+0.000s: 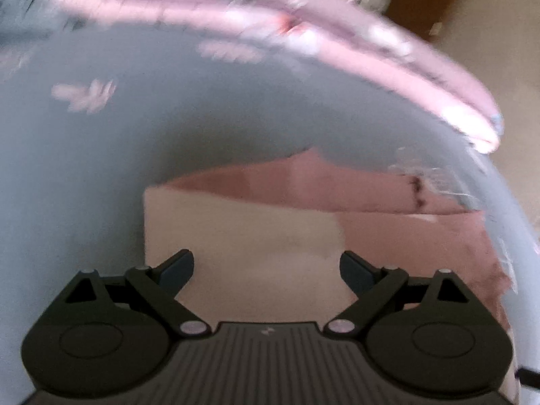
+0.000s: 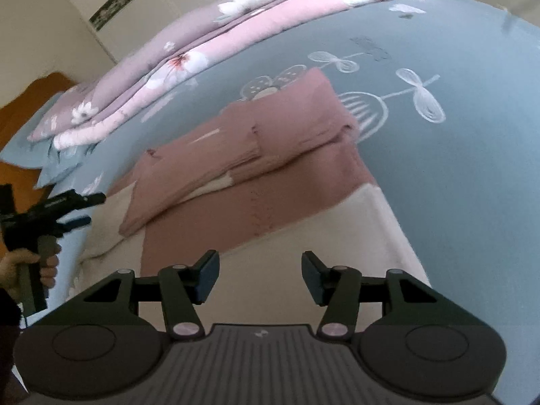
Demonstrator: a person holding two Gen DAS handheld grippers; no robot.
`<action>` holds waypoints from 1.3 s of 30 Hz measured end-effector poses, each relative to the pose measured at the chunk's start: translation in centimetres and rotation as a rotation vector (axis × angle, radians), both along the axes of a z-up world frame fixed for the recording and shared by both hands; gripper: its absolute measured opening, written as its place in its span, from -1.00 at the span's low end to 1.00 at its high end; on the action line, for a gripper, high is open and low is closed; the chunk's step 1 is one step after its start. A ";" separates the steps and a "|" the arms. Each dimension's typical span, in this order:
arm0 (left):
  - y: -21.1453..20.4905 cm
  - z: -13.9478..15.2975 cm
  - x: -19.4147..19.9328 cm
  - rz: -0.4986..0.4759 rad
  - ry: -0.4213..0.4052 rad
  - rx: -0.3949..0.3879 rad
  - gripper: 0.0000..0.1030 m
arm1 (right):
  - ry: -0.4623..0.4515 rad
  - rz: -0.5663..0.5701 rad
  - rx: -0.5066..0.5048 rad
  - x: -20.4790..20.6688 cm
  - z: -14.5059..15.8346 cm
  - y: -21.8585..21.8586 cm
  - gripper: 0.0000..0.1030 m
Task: Fold clothes
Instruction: 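Withdraw both open grippers above the folded sweater, then move both open grippers over the sweater toward its pink ribbed hem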
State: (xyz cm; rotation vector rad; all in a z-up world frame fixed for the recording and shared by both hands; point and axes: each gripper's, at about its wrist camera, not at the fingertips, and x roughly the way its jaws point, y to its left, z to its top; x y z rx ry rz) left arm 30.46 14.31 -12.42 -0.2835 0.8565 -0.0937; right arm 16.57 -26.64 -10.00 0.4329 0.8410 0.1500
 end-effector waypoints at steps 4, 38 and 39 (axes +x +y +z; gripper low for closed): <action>-1.1 0.0 -0.7 -0.029 -0.008 0.074 0.80 | 0.010 -0.027 -0.026 -0.3 0.3 -1.0 0.15; -9.0 0.7 -27.9 -0.258 0.252 -0.035 0.84 | 0.106 -0.099 0.115 -14.0 0.3 -4.4 0.27; -9.1 1.0 -28.2 -0.269 0.250 -0.045 0.84 | 0.101 -0.096 0.126 -14.1 0.5 -4.3 0.28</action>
